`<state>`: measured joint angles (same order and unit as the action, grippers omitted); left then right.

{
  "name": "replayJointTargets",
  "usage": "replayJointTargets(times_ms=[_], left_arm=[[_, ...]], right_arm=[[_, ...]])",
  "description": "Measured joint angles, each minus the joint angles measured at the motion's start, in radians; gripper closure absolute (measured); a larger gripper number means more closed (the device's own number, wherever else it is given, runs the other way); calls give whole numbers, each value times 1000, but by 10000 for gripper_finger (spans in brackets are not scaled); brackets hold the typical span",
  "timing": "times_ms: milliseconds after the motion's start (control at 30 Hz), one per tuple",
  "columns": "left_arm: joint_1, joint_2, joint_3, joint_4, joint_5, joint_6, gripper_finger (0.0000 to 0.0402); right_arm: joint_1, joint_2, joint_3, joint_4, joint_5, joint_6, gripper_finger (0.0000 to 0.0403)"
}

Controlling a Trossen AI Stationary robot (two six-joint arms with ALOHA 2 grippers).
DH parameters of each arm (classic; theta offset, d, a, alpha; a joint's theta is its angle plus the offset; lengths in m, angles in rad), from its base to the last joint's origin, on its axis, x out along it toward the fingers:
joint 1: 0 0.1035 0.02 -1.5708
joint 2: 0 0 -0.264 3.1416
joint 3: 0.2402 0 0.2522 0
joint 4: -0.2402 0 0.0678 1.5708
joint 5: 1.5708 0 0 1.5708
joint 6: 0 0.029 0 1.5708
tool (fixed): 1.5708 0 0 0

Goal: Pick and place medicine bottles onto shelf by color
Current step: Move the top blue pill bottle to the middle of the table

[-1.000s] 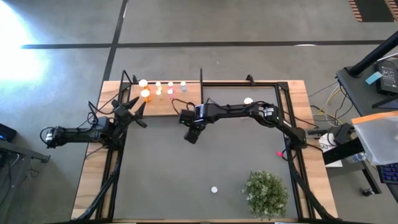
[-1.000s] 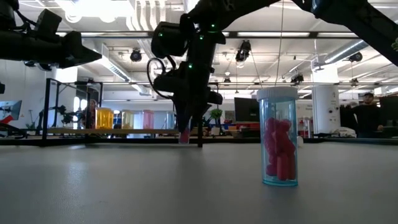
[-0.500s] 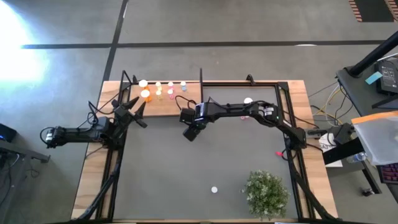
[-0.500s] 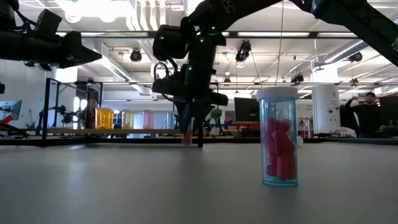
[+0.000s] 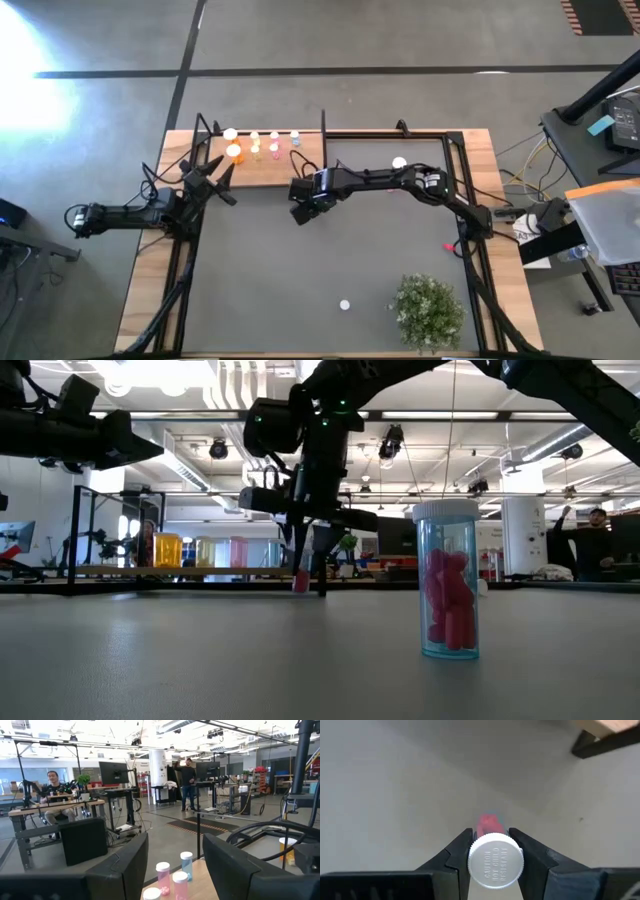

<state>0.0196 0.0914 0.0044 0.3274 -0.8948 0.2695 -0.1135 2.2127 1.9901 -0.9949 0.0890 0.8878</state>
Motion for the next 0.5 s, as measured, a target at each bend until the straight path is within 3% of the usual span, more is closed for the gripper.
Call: replayJointTargets(times_ms=[167, 500], left_arm=[[0, 0, 0, 0, 0, 0, 228], [0, 0, 0, 0, 0, 0, 228]], right_arm=[[0, 0, -7, -3, 0, 113, 289], [0, 0, -16, -3, 0, 135, 289]])
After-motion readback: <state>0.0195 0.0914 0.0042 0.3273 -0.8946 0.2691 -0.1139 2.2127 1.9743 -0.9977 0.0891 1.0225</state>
